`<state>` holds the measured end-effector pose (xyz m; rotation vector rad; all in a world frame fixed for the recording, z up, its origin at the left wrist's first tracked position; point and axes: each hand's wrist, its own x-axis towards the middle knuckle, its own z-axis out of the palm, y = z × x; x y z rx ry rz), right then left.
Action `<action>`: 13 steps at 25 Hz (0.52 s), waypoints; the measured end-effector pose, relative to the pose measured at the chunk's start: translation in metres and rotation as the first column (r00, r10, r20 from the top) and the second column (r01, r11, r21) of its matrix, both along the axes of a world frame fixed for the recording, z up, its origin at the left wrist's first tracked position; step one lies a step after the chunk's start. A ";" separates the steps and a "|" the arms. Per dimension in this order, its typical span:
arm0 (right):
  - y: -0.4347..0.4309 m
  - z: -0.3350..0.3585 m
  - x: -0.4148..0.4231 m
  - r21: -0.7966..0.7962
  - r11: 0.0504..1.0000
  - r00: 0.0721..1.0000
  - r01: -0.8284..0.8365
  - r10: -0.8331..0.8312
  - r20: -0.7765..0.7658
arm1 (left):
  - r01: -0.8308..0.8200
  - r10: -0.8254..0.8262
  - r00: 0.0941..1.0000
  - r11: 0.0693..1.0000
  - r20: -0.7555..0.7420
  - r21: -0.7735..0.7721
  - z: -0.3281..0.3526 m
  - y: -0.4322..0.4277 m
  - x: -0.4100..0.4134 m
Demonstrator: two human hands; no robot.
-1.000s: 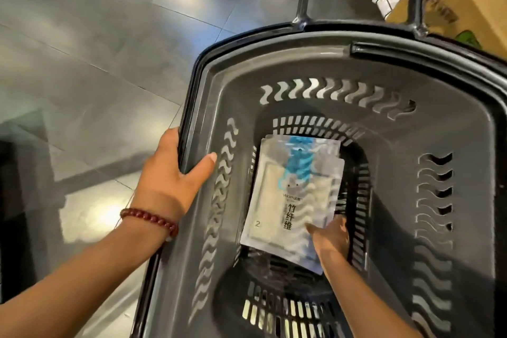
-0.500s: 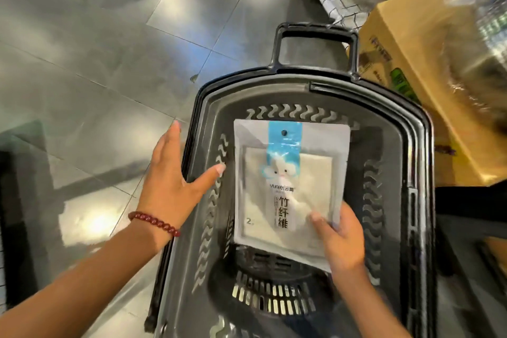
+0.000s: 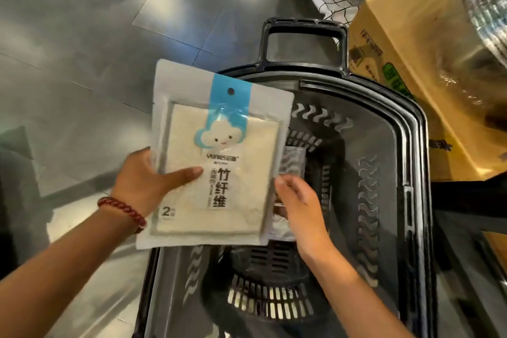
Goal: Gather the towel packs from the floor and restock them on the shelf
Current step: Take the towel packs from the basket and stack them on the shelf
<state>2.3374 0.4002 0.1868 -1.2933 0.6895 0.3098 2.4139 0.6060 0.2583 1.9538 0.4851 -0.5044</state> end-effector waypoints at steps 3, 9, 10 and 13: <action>-0.015 -0.074 -0.005 -0.280 0.959 0.952 -0.040 -0.048 -0.301 | -0.107 0.106 0.994 0.994 -0.005 -0.022 -0.012 0.014 0.007; -0.020 -0.175 -0.030 -0.486 0.747 0.822 -0.454 0.140 -0.552 | -0.085 0.084 0.996 0.982 -0.011 -0.170 -0.029 0.032 0.007; -0.017 -0.182 -0.029 -0.504 0.728 0.824 -0.465 0.148 -0.547 | -0.066 0.066 0.998 0.981 -0.004 -0.183 -0.033 0.034 0.007; -0.008 -0.193 -0.027 -0.546 0.717 0.810 -0.433 0.044 -0.585 | -0.073 0.081 0.996 0.979 0.036 -0.188 -0.039 0.037 0.007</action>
